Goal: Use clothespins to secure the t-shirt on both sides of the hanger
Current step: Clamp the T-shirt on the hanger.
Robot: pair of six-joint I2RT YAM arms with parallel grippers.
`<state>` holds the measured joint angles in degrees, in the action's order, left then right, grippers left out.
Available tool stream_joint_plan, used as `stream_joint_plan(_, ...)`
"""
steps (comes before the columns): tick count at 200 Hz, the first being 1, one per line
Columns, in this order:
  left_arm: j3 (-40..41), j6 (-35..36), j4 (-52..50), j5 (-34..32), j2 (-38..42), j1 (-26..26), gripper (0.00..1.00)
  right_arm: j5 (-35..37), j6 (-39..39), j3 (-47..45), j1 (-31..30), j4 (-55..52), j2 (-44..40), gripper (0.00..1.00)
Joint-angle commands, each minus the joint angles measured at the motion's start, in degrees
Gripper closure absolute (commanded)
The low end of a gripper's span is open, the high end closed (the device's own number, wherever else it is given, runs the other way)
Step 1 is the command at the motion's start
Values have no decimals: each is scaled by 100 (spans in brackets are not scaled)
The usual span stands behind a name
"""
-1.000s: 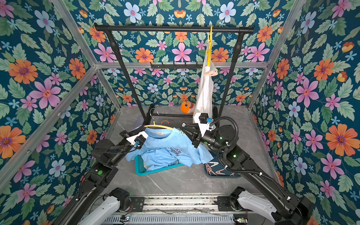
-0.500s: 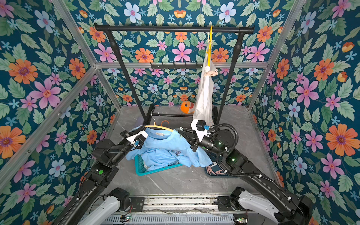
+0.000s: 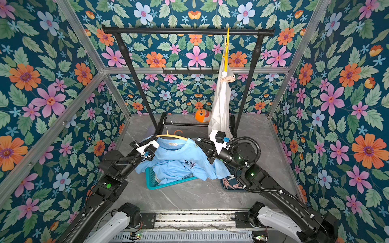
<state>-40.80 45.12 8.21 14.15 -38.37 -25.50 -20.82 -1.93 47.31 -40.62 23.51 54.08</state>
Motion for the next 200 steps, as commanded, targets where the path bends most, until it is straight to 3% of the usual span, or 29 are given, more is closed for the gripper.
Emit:
stream_joint_plan(1,-60,-706,1320,101,73,-8,100,-22,-488,49,39,-490,79,100)
stream_joint_plan(58,54,-733,1521,35,171,-8,100,-446,-1070,229,90,-786,309,100)
stream_joint_plan(124,115,-637,1379,-100,138,-8,100,-204,-612,511,90,-1247,260,100)
stream_joint_plan(150,89,-593,1265,-130,111,-8,100,-233,-564,508,91,-1223,243,81)
stream_joint_plan(168,87,-537,1188,-169,84,-7,100,-226,-554,501,92,-1192,240,75)
stream_joint_plan(200,69,-478,1055,-88,91,-8,100,-221,-527,483,94,-1123,212,44)
